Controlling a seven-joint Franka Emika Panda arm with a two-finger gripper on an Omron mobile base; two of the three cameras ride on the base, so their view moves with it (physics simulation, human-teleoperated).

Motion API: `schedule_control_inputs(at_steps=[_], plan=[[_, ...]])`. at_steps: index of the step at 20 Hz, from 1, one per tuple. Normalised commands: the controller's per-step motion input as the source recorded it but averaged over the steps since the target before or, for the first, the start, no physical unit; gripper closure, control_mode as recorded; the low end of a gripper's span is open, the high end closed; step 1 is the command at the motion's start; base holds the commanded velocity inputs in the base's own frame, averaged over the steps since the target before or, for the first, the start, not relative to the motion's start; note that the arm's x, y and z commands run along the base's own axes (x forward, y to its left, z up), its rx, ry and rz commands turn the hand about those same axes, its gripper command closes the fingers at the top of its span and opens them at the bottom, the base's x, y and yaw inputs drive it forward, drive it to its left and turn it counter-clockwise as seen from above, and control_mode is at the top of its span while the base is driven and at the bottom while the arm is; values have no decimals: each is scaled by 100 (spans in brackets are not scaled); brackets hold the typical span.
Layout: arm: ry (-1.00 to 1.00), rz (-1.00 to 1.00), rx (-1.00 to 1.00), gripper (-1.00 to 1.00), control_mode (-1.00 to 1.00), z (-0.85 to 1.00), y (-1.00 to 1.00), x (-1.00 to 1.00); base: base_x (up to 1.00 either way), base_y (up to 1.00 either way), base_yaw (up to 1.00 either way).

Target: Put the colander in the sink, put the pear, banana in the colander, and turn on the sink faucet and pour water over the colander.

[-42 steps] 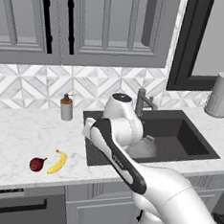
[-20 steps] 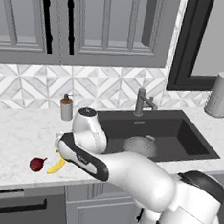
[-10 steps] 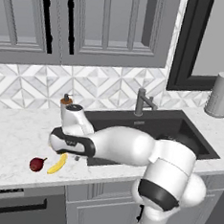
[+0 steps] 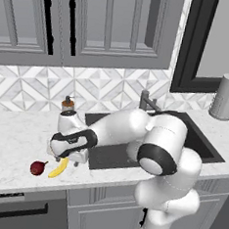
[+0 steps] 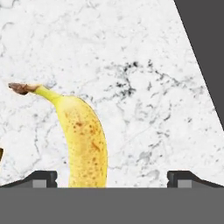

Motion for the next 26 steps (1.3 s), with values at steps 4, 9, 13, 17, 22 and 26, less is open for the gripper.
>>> schedule_control_inputs(at_steps=[4,9,13,17,22,26], plan=[[-8,0,-3,-100,-100,-33,26,4,0,0,0],[-12,0,0,-100,-100,-26,7,10,0,0,0],[-11,0,0,-100,-100,-35,0,3,0,0,0],[-5,0,0,100,-100,-41,0,0,0,0,0],[-12,0,10,100,-100,-11,-31,-8,0,0,0],[-24,0,27,100,-100,16,-94,-41,0,0,0]])
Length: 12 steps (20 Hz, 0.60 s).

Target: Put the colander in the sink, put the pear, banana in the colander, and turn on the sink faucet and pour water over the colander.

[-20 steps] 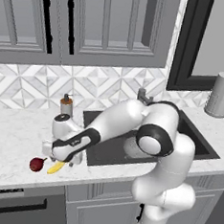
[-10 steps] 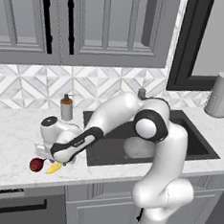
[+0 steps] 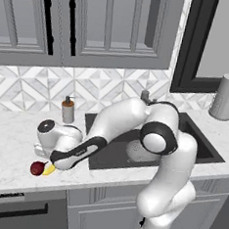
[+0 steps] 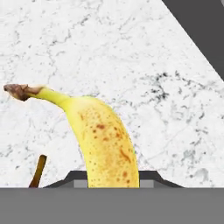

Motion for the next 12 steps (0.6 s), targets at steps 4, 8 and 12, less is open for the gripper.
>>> schedule_control_inputs(at_steps=[4,8,12], plan=[[-25,0,36,100,-100,46,-100,-63,0,0,0],[-18,2,36,100,-100,89,-100,-36,0,0,0],[-3,5,30,100,-100,100,-100,-12,0,0,0]])
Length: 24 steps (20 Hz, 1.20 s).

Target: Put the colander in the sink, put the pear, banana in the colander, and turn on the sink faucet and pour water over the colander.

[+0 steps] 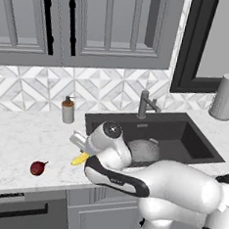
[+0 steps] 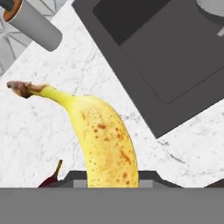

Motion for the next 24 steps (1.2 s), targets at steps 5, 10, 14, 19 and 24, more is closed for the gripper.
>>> schedule_control_inputs(at_steps=[5,10,14,19,24], plan=[[2,7,23,100,-100,100,-100,0,0,0,0],[36,2,25,100,-100,96,-100,0,0,0,0],[60,0,30,100,-100,64,-100,0,0,0,0],[69,-1,27,100,-100,20,-99,4,0,0,0],[77,0,0,100,-100,0,-52,50,0,0,0]])
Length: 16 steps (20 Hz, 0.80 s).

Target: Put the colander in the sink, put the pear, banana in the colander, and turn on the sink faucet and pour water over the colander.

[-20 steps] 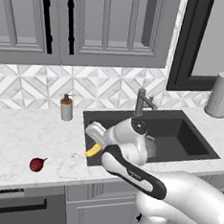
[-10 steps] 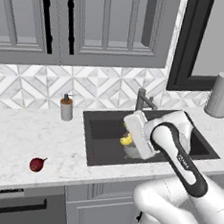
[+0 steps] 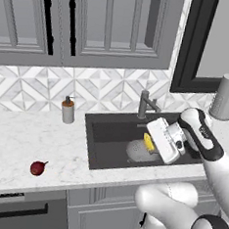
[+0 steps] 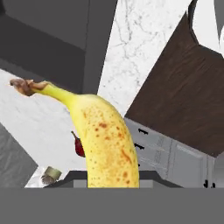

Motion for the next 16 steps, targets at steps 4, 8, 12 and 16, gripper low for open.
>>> schedule_control_inputs(at_steps=[4,8,12,16], plan=[[66,-1,-18,100,-100,0,0,88,0,0,0],[36,-4,-29,100,-100,0,12,62,0,0,0],[1,-13,-31,100,-100,-19,14,29,0,0,0],[-15,-12,-46,100,-100,-64,32,3,0,0,0]])
